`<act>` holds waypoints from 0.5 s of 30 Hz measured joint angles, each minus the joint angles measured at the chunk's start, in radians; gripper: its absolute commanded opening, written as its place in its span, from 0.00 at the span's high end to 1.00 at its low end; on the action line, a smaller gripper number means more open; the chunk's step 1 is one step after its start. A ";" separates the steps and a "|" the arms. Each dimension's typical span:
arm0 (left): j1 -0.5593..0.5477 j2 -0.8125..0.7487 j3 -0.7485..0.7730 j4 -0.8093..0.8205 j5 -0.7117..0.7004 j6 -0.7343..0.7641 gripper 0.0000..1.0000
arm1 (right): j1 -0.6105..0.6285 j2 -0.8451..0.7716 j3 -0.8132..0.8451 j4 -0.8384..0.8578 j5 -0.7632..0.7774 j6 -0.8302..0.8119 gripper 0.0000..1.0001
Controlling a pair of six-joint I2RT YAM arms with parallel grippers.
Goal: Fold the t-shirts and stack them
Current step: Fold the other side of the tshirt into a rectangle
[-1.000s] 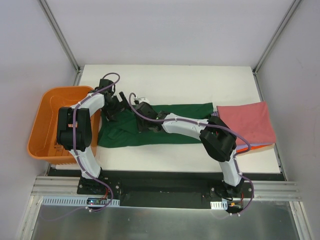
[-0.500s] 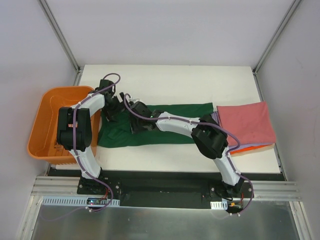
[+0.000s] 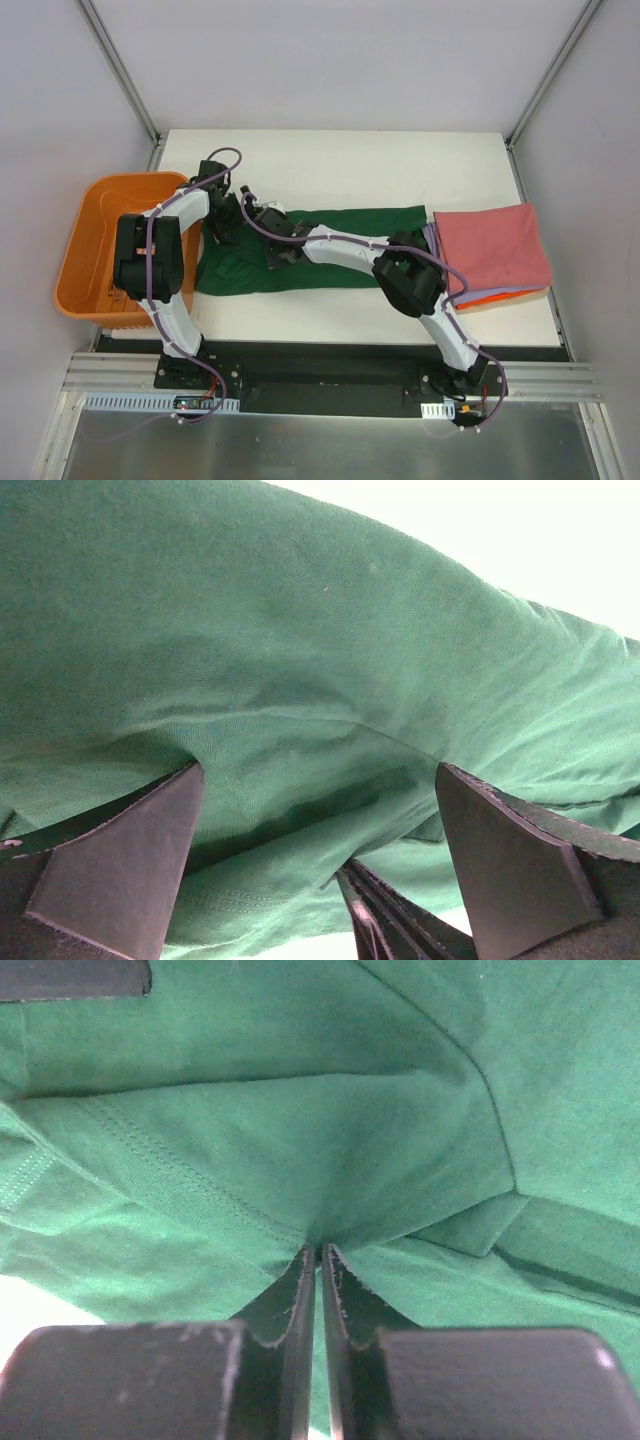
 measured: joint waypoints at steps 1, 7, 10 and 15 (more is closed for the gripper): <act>0.000 0.000 -0.001 0.001 0.003 0.001 0.01 | 0.000 0.000 0.000 -0.003 0.004 0.002 0.99; 0.000 0.000 -0.004 0.008 0.012 0.005 0.01 | 0.002 0.000 0.003 -0.010 0.019 0.004 0.99; 0.000 -0.001 -0.010 0.015 0.012 0.008 0.01 | 0.003 -0.009 -0.014 0.007 0.020 0.003 1.00; 0.004 -0.012 -0.028 0.034 0.013 0.016 0.01 | 0.006 -0.077 -0.108 0.048 0.018 0.006 1.00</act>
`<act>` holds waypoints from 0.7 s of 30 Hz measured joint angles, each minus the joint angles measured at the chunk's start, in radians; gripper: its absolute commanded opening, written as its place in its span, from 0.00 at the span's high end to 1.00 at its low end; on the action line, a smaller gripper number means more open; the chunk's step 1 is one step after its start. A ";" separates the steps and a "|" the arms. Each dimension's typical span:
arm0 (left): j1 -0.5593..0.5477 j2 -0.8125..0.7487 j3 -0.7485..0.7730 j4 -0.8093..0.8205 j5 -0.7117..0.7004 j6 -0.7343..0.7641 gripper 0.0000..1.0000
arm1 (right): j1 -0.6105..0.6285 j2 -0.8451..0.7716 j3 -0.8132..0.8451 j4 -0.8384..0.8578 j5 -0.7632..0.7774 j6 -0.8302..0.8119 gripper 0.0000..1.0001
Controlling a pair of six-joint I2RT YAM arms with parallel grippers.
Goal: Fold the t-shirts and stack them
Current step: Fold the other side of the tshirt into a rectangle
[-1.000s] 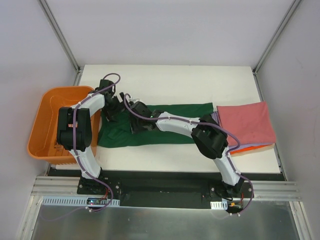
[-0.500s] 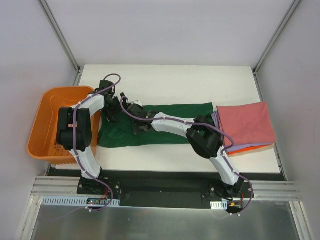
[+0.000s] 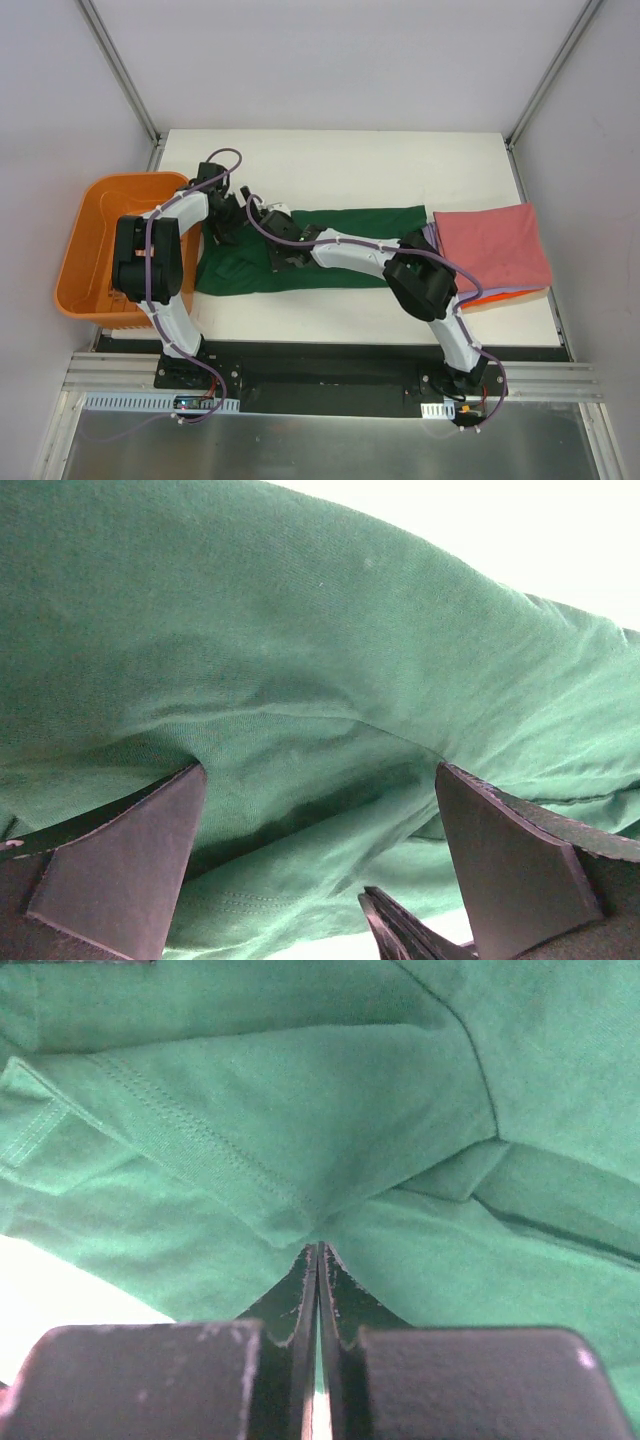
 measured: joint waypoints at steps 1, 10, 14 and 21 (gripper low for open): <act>0.002 0.000 -0.001 0.002 0.003 0.003 0.01 | 0.000 -0.011 -0.010 0.003 0.000 0.000 1.00; 0.004 -0.006 -0.008 0.010 0.009 0.016 0.01 | -0.001 -0.084 -0.056 0.031 -0.034 -0.007 0.89; 0.009 -0.008 -0.013 0.015 0.023 0.017 0.01 | 0.005 -0.080 -0.048 0.035 -0.071 -0.079 0.64; 0.012 -0.008 -0.016 0.019 0.034 0.018 0.01 | 0.053 -0.006 0.059 0.036 -0.029 -0.290 0.61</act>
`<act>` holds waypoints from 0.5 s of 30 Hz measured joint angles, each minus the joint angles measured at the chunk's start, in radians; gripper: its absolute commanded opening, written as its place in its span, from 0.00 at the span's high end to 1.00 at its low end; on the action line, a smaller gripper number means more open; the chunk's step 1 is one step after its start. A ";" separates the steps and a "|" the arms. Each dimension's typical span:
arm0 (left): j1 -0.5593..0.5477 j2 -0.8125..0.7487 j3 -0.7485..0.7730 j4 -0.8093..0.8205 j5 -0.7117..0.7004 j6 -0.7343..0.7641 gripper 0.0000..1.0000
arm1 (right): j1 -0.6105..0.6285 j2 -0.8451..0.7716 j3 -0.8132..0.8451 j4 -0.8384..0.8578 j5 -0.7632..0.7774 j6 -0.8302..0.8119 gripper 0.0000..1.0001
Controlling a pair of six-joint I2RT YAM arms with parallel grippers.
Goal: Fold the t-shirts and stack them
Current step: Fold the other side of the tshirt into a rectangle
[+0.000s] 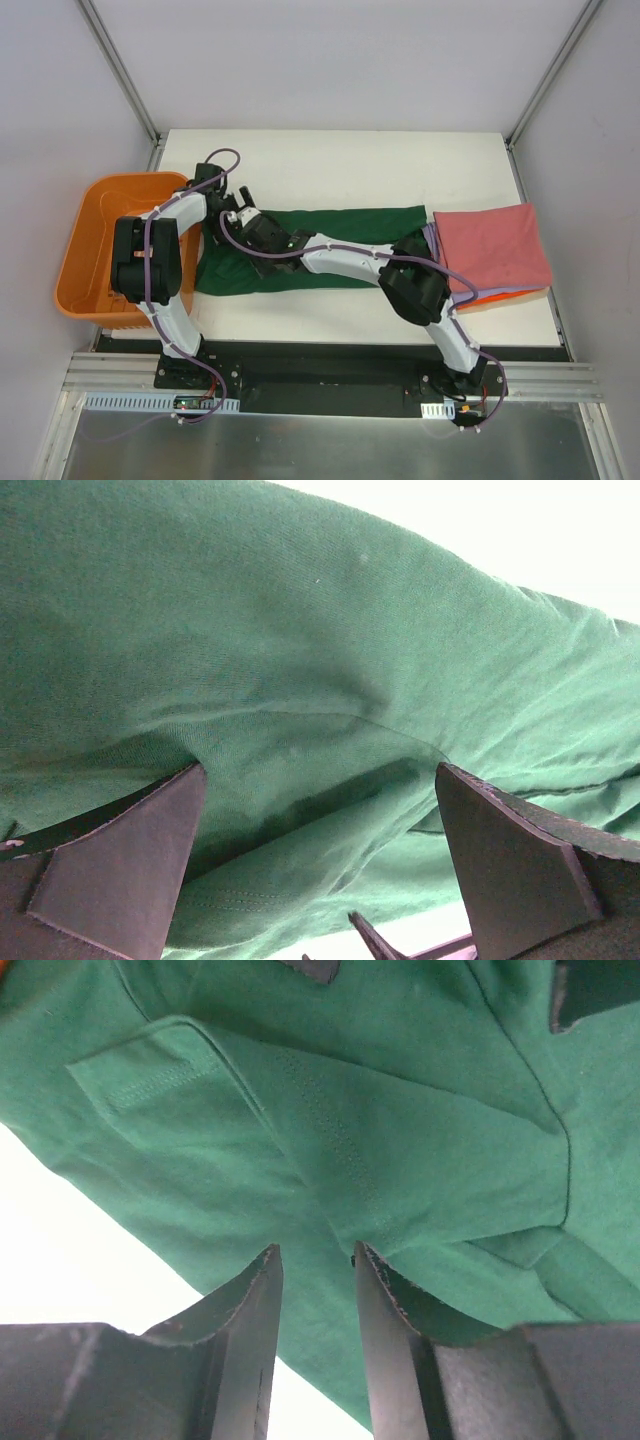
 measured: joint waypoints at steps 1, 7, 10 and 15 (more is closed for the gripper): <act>0.003 0.000 0.000 0.000 0.003 0.000 0.01 | 0.004 0.011 0.005 0.000 0.007 -0.024 0.60; 0.011 0.000 -0.003 0.003 0.025 0.000 0.01 | 0.003 0.084 0.030 -0.005 0.039 -0.105 0.57; 0.010 0.000 -0.004 0.007 0.026 0.000 0.01 | 0.002 0.095 0.036 -0.006 0.071 -0.116 0.57; 0.011 0.000 -0.004 0.008 0.026 0.000 0.01 | 0.003 0.095 0.037 -0.011 0.134 -0.117 0.64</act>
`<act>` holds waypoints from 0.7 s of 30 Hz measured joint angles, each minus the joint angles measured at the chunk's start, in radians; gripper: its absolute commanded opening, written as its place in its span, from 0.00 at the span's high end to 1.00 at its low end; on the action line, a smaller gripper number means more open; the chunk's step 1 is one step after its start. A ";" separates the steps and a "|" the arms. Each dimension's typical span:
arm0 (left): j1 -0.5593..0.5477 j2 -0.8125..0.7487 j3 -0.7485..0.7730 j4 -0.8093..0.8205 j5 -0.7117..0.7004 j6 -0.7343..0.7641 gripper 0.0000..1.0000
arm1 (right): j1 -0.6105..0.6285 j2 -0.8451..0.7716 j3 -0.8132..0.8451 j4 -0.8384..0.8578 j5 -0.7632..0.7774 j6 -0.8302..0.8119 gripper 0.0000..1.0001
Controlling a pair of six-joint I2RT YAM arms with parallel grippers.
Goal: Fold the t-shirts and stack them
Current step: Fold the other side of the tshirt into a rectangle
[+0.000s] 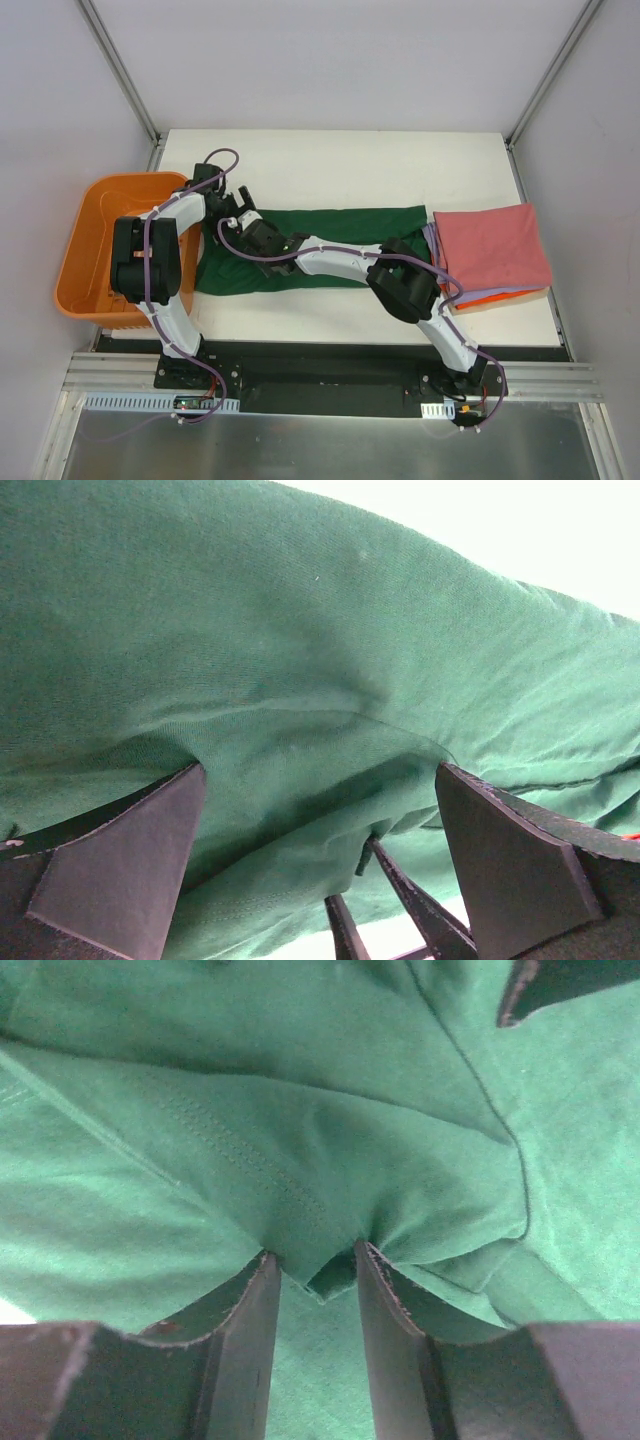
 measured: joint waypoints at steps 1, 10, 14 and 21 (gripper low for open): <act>0.000 0.000 0.000 0.000 0.000 0.000 0.01 | 0.000 0.000 0.000 0.000 0.013 0.001 0.67; 0.006 0.000 0.000 0.000 0.004 0.000 0.01 | -0.002 -0.010 -0.029 0.018 0.063 0.008 0.96; 0.006 0.000 0.000 0.000 0.009 0.000 0.01 | -0.002 -0.042 -0.073 0.023 0.060 0.007 0.98; 0.006 0.000 -0.002 0.002 0.014 0.001 0.01 | -0.002 -0.151 -0.184 0.010 0.080 -0.017 0.89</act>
